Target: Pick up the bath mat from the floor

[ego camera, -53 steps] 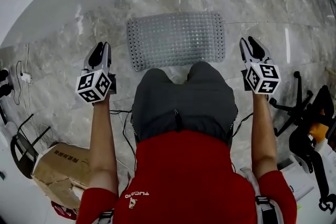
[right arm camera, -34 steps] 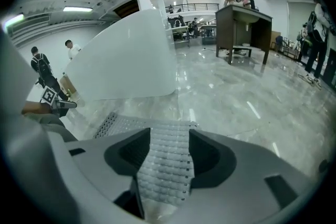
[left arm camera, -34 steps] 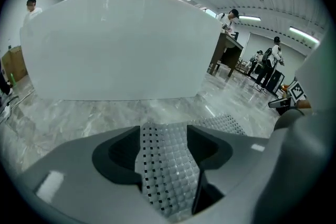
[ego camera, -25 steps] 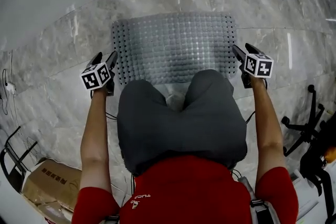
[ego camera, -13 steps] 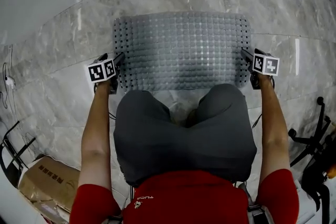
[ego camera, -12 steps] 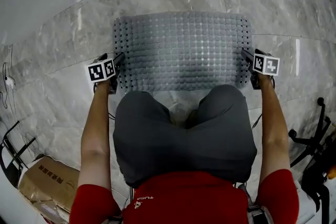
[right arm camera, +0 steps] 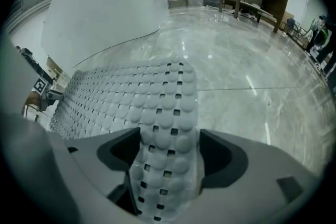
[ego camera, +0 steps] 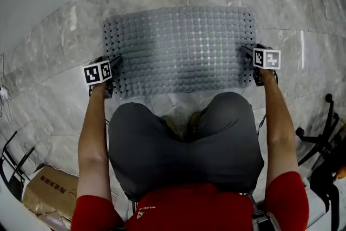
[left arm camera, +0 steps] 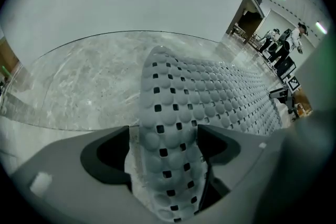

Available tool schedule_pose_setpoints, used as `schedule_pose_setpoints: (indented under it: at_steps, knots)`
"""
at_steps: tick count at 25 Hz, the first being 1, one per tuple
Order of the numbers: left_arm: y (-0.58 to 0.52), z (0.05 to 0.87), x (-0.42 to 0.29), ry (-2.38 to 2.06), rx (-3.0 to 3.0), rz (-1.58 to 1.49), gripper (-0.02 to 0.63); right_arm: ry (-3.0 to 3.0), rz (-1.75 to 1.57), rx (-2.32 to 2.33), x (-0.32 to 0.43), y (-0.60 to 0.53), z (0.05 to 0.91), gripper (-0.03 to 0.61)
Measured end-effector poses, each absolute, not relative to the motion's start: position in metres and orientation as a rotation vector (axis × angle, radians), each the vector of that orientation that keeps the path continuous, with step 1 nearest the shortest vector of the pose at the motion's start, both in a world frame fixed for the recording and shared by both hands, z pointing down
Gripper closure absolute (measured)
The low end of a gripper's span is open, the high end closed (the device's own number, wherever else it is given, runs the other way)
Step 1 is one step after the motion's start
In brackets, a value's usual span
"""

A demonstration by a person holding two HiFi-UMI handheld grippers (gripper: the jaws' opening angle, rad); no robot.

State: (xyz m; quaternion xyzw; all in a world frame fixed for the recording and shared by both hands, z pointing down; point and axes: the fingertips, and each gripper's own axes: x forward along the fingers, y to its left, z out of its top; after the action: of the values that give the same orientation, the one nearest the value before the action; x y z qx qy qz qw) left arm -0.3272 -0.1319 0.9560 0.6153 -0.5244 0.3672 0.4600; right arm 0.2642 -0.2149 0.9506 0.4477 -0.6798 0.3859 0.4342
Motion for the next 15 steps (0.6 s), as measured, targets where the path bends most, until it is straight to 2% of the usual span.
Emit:
schedule_pose_setpoints:
  at_steps: [3, 7, 8, 9, 11, 13, 15]
  knots:
    - [-0.135, 0.957, -0.327, -1.317, 1.502, 0.949, 0.227, -1.693, 0.932, 1.145, 0.262, -0.217, 0.95, 0.264]
    - [-0.134, 0.955, -0.315, -1.298, 1.528, 0.965, 0.31, -1.705, 0.917, 1.158, 0.256, -0.214, 0.947, 0.271]
    - [-0.134, 0.953, -0.31, -1.284, 1.541, 0.946, 0.351, -1.723, 0.936, 1.15, 0.251, -0.212, 0.946, 0.313]
    - [-0.134, 0.95, -0.306, -1.275, 1.554, 0.925, 0.396, -1.742, 0.956, 1.141, 0.244, -0.211, 0.944, 0.392]
    - [-0.135, 0.946, -0.299, -1.276, 1.577, 0.891, 0.458, -1.768, 0.961, 1.124, 0.231, -0.209, 0.94, 0.481]
    - [-0.136, 0.942, -0.293, -1.276, 1.604, 0.863, 0.502, -1.804, 0.943, 1.092, 0.22, -0.208, 0.932, 0.53]
    - [-0.135, 0.935, -0.287, -1.259, 1.643, 0.837, 0.542, -1.868, 0.947, 1.055, 0.211, -0.205, 0.921, 0.54]
